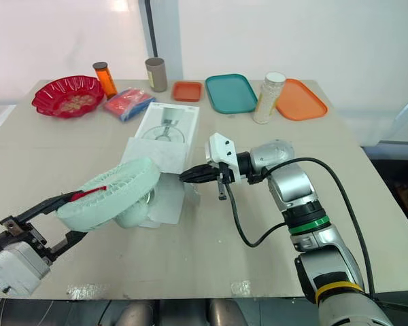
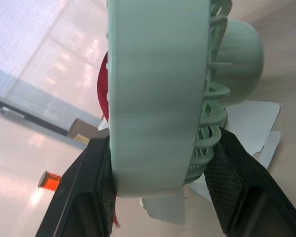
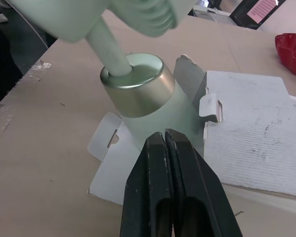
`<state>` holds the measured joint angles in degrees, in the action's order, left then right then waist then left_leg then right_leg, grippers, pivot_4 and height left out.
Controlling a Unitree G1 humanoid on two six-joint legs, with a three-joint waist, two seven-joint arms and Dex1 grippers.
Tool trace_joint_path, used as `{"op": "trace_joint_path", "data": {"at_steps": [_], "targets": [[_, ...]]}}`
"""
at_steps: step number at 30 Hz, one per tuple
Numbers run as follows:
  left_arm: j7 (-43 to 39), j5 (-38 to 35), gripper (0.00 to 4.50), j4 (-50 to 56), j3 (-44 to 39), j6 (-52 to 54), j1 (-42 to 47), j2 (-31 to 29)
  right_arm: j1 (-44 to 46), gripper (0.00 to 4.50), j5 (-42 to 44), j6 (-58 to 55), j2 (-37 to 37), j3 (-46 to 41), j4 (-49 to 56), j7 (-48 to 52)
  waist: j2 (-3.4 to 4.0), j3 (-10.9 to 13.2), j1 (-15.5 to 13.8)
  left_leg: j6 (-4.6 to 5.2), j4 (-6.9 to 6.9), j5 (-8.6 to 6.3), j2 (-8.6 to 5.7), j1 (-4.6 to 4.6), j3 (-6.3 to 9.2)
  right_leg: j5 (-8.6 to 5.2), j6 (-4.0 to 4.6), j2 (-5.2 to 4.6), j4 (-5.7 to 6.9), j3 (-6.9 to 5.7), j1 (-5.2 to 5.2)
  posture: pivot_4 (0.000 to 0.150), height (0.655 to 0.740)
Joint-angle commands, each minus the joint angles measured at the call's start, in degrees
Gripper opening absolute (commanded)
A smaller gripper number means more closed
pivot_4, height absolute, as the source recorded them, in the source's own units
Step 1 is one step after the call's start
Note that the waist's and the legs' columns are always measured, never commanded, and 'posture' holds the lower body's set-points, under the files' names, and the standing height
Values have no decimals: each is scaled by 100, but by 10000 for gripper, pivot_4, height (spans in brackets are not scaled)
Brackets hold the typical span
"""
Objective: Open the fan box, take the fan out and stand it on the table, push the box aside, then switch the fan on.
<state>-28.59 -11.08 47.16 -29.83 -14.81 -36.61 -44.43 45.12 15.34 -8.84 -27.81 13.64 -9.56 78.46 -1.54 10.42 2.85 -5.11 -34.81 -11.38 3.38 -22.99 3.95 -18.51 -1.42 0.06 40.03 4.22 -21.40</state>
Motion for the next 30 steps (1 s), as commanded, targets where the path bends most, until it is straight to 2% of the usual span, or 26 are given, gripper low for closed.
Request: {"op": "trace_joint_path", "data": {"at_steps": [1,7,12,18,21,30], "targets": [[17,-1201,20971,495,-841,888,72,61,146,0,26,70,41,3,66,55,0,0,-6,0,0,0,2,0,0,0,1,2,0,0,0,1500,7400],[-126,-2345,20971,643,-1620,1860,109,49,201,0,64,-64,82,2,122,54,-2,1,-9,0,-2,0,2,-1,2,-1,1,3,0,-1,0,1500,7400],[-256,-3924,20971,484,-2643,2782,-230,-50,219,0,90,-209,123,16,189,35,-3,1,1,-1,-2,0,7,0,2,-1,2,8,0,-1,-1,1500,7400],[-227,-4922,20971,105,-3532,3529,-285,-304,245,0,102,-374,182,17,264,1,-3,2,-7,-2,-2,-1,8,-1,4,-2,5,8,-1,-1,-1,1500,7400],[-68,-5038,20971,-137,-3884,3834,-68,-502,241,0,66,-383,209,23,269,-12,-5,2,-7,-2,-2,-1,8,-1,6,-3,5,10,-1,-2,0,1500,7400],[-173,-4447,20971,-838,-4463,4686,118,-875,222,0,9,-372,262,74,250,-32,-5,3,3,-4,2,-2,15,-1,7,-7,13,20,0,-2,-5,1500,7400]]}}
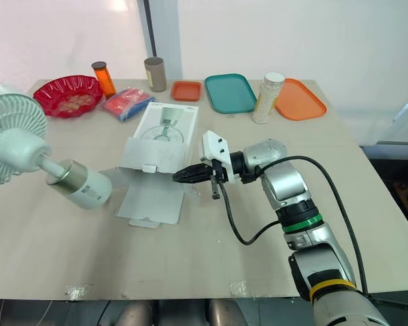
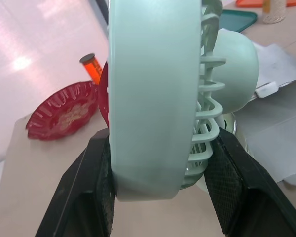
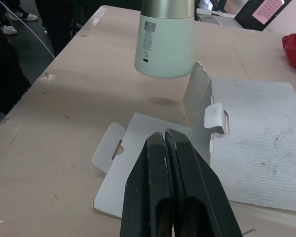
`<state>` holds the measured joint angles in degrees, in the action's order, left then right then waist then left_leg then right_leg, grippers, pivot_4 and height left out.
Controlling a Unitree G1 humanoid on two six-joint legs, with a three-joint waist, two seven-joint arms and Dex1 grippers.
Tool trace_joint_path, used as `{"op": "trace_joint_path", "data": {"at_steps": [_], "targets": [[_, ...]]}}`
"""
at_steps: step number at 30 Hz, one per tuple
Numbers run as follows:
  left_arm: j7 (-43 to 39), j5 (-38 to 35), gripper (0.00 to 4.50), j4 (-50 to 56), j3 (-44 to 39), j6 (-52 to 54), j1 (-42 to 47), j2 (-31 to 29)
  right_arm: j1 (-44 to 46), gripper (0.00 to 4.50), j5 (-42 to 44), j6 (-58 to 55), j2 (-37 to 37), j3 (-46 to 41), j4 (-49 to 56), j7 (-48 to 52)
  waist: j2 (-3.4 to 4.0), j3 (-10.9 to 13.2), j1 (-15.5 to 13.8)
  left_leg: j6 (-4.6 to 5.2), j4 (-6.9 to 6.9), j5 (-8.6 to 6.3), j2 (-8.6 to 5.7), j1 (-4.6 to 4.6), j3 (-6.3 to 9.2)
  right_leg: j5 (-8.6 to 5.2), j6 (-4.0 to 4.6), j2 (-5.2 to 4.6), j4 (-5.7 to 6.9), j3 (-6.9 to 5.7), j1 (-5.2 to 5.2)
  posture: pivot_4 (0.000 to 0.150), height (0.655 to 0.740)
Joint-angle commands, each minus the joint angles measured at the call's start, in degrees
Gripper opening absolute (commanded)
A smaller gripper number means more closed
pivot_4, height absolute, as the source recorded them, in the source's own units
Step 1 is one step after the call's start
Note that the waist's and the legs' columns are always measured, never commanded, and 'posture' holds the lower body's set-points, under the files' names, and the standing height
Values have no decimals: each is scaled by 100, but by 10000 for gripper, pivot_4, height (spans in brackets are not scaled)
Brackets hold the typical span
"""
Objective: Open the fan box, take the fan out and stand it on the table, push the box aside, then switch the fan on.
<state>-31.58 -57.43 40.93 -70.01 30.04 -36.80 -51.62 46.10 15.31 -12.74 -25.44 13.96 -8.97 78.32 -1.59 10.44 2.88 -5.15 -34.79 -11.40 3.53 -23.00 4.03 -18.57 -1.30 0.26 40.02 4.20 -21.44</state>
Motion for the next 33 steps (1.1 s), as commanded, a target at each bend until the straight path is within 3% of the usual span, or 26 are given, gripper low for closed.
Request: {"op": "trace_joint_path", "data": {"at_steps": [1,16,24,33], "targets": [[137,149,20971,-253,-467,306,188,-161,120,0,14,9,23,43,204,-21,0,0,0,0,0,0,1,0,0,0,1,1,0,0,0,1500,7400],[454,1914,20971,-1145,505,646,1198,-237,309,0,477,-280,441,-248,350,-417,-18,3,24,-11,2,-5,10,-1,0,2,5,8,0,2,-7,1500,7400],[340,2270,20971,-1252,695,997,1526,-264,353,0,1231,-830,629,-556,708,-504,-24,0,-10,-17,1,-7,12,-8,0,2,6,6,-1,-1,-10,1500,7400],[1,2425,20971,-1276,969,1383,1757,-292,326,0,1344,-1035,617,-491,746,-673,-26,1,-1,-19,4,-7,14,-8,0,2,7,9,1,-1,-15,1500,7400]]}}
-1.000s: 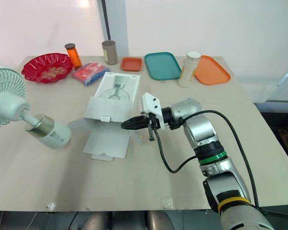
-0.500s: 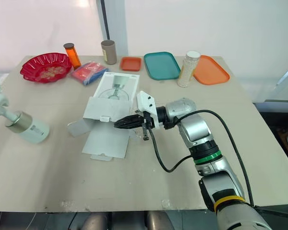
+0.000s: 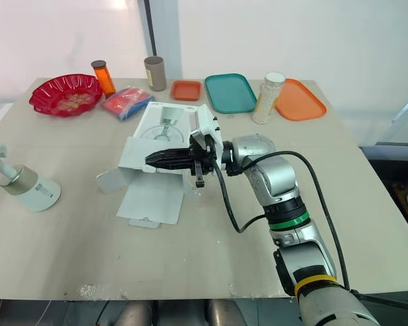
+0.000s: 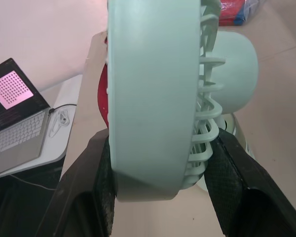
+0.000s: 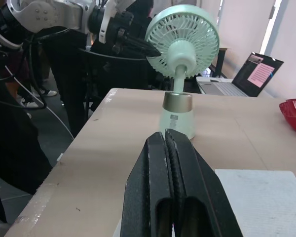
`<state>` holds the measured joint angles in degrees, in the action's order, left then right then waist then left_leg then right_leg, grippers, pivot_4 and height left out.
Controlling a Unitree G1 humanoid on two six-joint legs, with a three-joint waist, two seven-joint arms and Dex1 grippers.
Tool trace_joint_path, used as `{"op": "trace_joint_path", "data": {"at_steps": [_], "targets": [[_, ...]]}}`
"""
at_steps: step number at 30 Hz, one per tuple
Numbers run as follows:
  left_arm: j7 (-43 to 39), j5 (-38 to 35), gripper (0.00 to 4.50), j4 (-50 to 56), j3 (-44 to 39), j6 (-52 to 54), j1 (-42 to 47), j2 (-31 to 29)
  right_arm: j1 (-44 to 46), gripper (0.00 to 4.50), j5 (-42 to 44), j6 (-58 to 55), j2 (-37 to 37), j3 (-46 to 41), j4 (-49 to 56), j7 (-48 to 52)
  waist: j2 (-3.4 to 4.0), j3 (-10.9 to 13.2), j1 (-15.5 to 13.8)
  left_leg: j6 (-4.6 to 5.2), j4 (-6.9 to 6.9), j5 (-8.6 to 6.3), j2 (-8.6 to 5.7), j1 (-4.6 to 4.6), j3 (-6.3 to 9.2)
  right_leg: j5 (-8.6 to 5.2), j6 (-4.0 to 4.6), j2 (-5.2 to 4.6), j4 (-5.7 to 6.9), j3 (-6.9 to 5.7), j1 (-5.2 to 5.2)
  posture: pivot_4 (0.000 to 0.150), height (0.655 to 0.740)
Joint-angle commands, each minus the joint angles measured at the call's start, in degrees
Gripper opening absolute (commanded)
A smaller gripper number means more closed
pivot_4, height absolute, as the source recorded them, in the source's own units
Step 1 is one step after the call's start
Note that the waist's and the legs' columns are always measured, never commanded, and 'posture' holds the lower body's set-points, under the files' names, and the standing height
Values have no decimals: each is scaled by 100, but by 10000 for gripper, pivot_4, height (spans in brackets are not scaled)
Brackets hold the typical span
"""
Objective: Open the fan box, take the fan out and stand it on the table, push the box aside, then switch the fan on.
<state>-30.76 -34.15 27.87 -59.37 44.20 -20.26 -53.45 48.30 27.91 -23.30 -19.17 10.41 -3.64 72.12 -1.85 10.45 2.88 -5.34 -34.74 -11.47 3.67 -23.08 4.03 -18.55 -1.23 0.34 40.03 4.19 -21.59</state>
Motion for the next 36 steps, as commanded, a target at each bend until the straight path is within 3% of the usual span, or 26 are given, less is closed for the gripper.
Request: {"op": "trace_joint_path", "data": {"at_steps": [1,17,24,36], "targets": [[-102,126,20971,21,-44,-41,138,-103,98,0,44,30,-17,-109,207,-74,1,1,0,0,0,0,0,0,0,0,1,0,0,0,0,1500,7400],[-316,106,20971,-119,719,243,716,73,-88,0,-106,48,-95,5,391,-276,9,1,-32,-1,-1,1,-5,9,1,0,-1,-7,2,-3,13,1500,7400],[-142,-369,44652,-268,812,875,1197,213,-153,0,-175,90,-98,51,435,-323,10,-1,-14,-1,-1,1,-4,9,2,-2,-4,-5,0,-5,15,1500,7400],[183,-83,44652,-76,584,741,1441,207,-207,0,-232,129,-115,83,465,-226,9,-1,-15,-2,-1,1,-3,4,2,-2,-3,-5,0,-4,9,1500,7400]]}}
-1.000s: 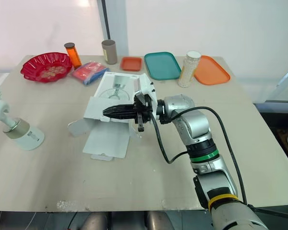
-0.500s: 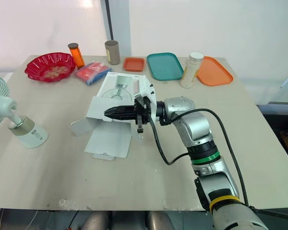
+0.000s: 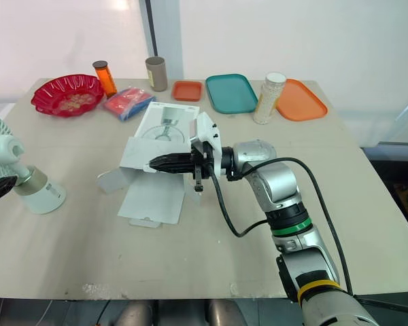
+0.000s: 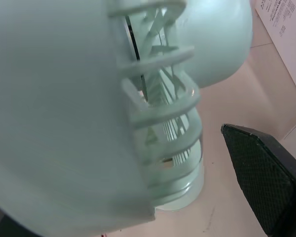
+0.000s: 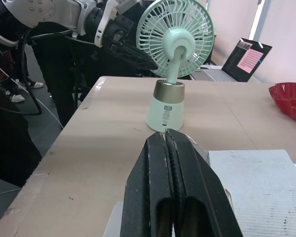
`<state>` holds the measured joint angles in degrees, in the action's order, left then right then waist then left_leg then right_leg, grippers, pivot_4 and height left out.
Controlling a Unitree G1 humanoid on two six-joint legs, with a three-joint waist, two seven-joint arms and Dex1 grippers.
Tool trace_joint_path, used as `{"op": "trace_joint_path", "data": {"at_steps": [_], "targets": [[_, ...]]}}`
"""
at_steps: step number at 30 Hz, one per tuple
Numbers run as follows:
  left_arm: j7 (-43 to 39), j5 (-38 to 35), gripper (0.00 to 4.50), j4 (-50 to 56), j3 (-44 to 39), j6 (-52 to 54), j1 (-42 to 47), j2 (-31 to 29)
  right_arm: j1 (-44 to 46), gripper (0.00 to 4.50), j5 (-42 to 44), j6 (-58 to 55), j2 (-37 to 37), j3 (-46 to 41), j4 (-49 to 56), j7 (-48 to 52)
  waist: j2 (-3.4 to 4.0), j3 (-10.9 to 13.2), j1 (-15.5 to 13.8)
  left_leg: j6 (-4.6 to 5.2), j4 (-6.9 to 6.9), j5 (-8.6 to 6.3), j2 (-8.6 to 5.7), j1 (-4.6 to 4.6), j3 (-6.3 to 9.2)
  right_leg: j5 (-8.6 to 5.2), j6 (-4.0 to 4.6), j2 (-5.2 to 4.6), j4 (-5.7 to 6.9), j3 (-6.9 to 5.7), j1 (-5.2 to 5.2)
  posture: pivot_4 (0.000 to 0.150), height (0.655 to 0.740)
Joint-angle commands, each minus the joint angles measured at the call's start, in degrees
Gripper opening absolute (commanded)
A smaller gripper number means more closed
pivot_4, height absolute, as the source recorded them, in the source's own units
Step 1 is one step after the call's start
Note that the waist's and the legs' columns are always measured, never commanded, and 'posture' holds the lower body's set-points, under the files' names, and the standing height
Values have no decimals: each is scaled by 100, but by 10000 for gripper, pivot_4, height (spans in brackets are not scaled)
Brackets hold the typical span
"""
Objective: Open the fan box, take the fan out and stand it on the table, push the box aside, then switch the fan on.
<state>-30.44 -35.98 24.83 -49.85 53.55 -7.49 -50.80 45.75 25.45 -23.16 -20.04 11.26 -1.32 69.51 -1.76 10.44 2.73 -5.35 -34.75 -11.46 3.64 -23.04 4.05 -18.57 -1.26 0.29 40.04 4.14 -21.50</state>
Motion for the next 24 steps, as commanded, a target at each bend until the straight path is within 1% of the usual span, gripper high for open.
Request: {"op": "trace_joint_path", "data": {"at_steps": [1,5,8,12,16,21,24], "targets": [[232,148,44652,247,-446,-182,196,-69,46,0,9,119,-30,5,231,47,-1,0,-1,0,0,0,0,0,0,0,0,0,0,0,0,1500,7400],[377,-9,44652,403,-862,39,330,-34,50,0,-21,173,-44,41,194,120,-1,0,0,0,0,0,0,-2,0,0,0,0,-1,0,-1,1500,7400],[451,88,44652,571,-1027,115,222,-1,80,0,-37,212,-36,68,137,171,-1,0,2,0,0,0,0,-1,0,0,0,0,0,0,-1,1500,7400],[520,45,44652,783,-1305,281,107,94,139,0,-70,272,-12,107,45,243,-1,0,8,0,0,0,1,-1,0,0,0,1,-1,1,-1,1500,7400],[669,-51,44652,945,-1586,320,214,229,206,0,-106,343,18,153,-72,303,-1,0,4,0,0,0,0,-1,0,0,0,0,0,1,-1,1500,7400],[751,-379,44652,1095,-1746,206,528,303,237,0,-113,387,29,165,-147,353,-2,0,4,-1,-1,0,0,-1,0,0,0,0,0,1,0,1500,7400],[853,-773,44652,1138,-1855,102,913,337,268,0,-125,409,34,164,-204,365,-3,-1,2,-1,-1,0,0,-1,0,0,0,0,-1,0,0,1500,7400]]}}
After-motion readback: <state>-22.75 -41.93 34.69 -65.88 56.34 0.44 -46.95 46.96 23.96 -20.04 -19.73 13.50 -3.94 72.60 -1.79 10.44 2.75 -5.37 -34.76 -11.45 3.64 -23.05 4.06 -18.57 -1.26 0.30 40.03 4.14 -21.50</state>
